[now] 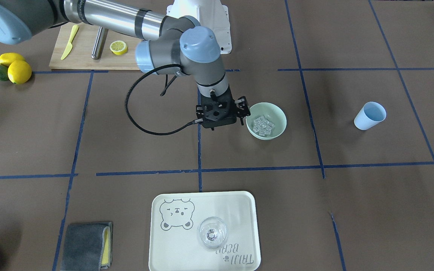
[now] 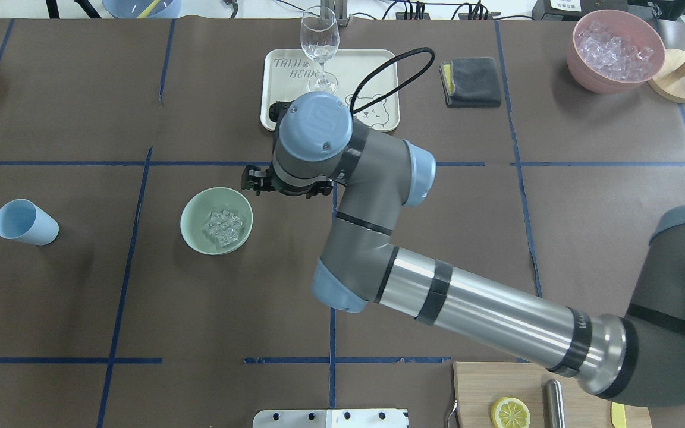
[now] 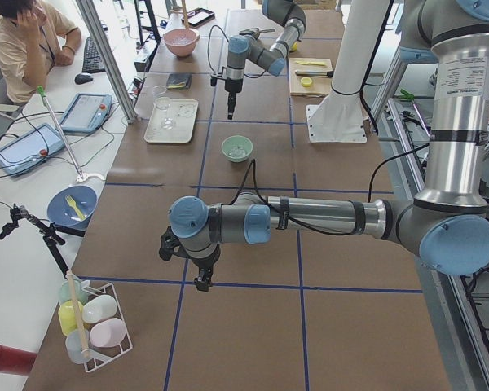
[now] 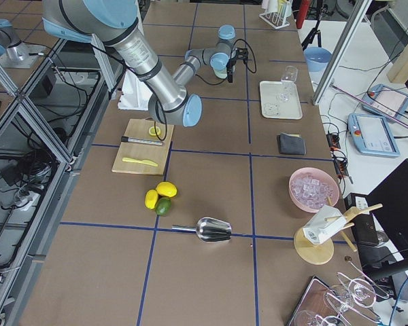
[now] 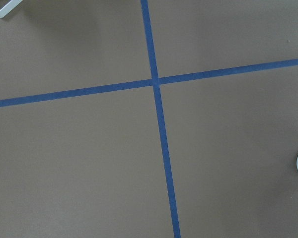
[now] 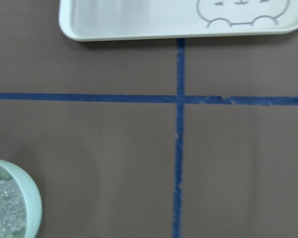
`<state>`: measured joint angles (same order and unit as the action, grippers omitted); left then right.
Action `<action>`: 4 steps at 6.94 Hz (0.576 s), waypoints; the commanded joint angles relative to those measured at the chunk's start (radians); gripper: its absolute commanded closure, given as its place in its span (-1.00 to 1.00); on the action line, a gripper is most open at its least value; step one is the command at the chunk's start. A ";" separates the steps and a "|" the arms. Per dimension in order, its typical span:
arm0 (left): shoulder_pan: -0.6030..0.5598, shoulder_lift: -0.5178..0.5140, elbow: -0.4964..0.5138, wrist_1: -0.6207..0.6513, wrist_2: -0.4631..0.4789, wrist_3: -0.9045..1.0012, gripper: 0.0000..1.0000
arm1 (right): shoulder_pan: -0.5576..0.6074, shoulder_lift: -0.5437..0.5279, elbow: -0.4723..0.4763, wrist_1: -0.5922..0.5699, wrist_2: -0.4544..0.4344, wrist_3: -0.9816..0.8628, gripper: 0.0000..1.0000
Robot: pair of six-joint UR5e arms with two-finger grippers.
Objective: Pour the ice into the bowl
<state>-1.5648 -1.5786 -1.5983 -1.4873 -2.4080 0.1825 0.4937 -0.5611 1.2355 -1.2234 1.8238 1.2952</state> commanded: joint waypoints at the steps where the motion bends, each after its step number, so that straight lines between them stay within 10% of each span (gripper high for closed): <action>1: 0.000 0.000 0.001 -0.002 0.000 0.000 -1.00 | -0.047 0.086 -0.126 0.036 -0.038 0.032 -0.92; 4: -0.001 0.000 0.000 -0.004 0.000 0.000 -1.00 | -0.066 0.092 -0.169 0.038 -0.038 0.042 -0.14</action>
<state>-1.5656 -1.5785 -1.5981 -1.4908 -2.4084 0.1825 0.4352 -0.4742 1.0879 -1.1867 1.7861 1.3326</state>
